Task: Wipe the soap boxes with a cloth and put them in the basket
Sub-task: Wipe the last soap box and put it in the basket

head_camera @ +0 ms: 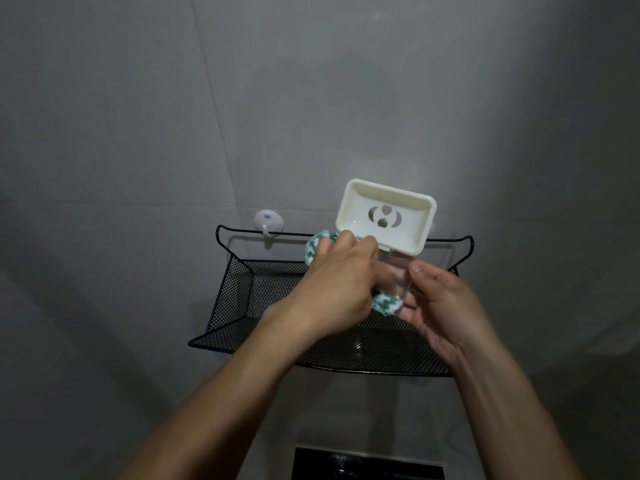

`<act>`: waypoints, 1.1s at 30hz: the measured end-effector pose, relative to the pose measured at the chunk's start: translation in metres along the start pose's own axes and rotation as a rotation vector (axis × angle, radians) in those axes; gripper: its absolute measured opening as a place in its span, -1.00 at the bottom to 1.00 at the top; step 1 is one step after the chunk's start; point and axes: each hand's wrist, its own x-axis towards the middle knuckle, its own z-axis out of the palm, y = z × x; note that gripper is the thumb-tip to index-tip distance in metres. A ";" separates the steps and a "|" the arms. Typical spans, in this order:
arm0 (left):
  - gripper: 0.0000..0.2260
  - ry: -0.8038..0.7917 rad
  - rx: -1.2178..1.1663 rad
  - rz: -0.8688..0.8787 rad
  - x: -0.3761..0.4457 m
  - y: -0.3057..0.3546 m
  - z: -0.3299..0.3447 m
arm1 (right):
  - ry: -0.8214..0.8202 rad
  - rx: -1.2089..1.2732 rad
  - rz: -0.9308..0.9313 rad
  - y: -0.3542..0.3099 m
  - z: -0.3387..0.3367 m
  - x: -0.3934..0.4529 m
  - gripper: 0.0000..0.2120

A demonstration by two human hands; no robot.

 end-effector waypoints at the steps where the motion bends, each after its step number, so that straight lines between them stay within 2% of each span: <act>1: -0.74 0.021 0.045 0.000 -0.002 0.000 0.000 | -0.002 -0.001 -0.003 0.000 0.001 0.000 -0.70; 4: -0.76 0.086 0.132 -0.030 -0.007 0.002 0.003 | -0.005 0.003 -0.014 0.000 0.001 0.002 -0.69; 8: -0.70 0.060 0.067 -0.029 -0.011 0.007 0.009 | -0.001 0.041 -0.011 -0.002 -0.002 0.004 -0.69; 13: -0.76 0.100 -0.061 -0.052 -0.007 0.010 0.017 | -0.025 0.051 -0.007 -0.003 0.000 0.004 -0.73; 18: -0.78 0.038 -0.114 0.005 -0.008 0.002 0.014 | -0.011 0.015 0.002 -0.007 -0.005 0.003 -0.73; 22: -0.81 0.007 0.030 0.047 -0.011 -0.014 0.001 | -0.057 -0.013 0.007 -0.005 -0.005 0.001 -0.71; 28: -0.89 0.008 0.228 -0.011 -0.017 -0.028 -0.009 | -0.077 -0.022 0.021 -0.004 -0.007 0.001 -0.71; 33: -0.85 0.089 0.139 0.007 -0.014 -0.020 -0.005 | -0.114 0.004 0.022 -0.003 -0.003 0.001 -0.73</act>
